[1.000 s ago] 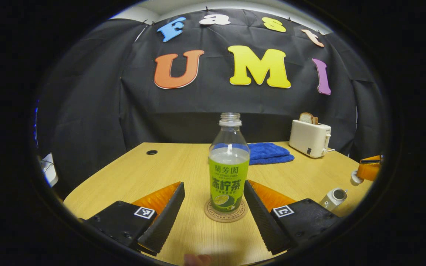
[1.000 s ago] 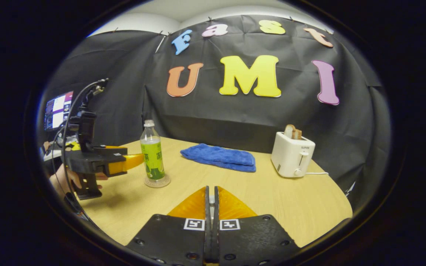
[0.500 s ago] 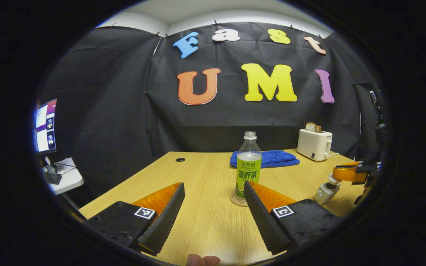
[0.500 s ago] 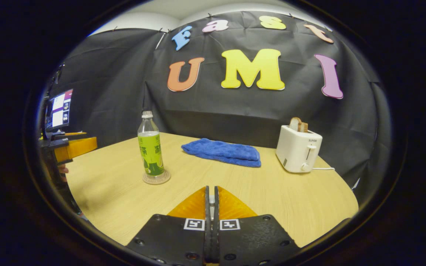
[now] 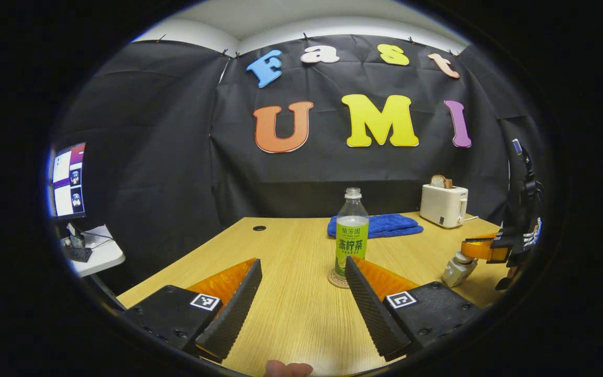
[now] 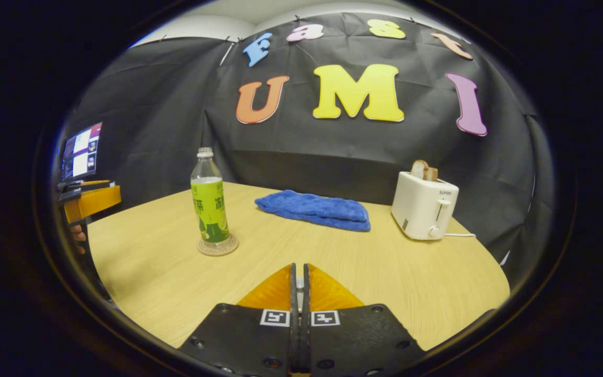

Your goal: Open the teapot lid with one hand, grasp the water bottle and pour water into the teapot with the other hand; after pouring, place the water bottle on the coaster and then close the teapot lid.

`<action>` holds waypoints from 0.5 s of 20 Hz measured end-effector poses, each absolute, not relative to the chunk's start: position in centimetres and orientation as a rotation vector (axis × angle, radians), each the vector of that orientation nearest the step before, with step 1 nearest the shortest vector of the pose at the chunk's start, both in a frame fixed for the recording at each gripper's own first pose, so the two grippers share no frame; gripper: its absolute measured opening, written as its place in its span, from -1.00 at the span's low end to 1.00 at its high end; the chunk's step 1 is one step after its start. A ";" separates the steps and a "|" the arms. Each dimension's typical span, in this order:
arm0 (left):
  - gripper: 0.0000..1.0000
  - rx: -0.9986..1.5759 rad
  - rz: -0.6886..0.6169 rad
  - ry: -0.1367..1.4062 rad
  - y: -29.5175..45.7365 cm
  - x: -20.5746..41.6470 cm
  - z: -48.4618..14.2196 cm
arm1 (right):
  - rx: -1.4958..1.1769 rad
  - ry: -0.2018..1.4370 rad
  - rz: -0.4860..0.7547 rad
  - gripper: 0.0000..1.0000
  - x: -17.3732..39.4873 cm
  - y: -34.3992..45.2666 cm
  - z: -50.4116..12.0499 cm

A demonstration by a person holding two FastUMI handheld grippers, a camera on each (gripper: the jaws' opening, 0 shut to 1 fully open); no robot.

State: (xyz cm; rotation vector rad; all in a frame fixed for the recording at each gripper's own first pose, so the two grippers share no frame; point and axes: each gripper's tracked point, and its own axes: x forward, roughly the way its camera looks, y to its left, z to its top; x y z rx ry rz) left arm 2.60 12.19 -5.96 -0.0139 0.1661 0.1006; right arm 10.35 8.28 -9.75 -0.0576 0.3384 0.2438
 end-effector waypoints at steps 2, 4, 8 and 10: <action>0.99 -0.018 0.101 0.163 12.2 2.7 -5.9 | -0.053 0.337 0.245 -1.00 10.4 8.2 -9.7; 0.99 -0.020 0.101 0.163 12.1 2.7 -5.7 | -0.054 0.332 0.245 -0.99 10.4 8.3 -9.7; 0.99 -0.017 0.087 0.166 11.5 2.8 -5.8 | -0.036 0.324 0.243 -1.00 10.3 8.3 -9.8; 0.99 -0.014 0.084 0.165 11.4 2.8 -5.6 | -0.036 0.322 0.241 -0.99 10.3 8.3 -9.8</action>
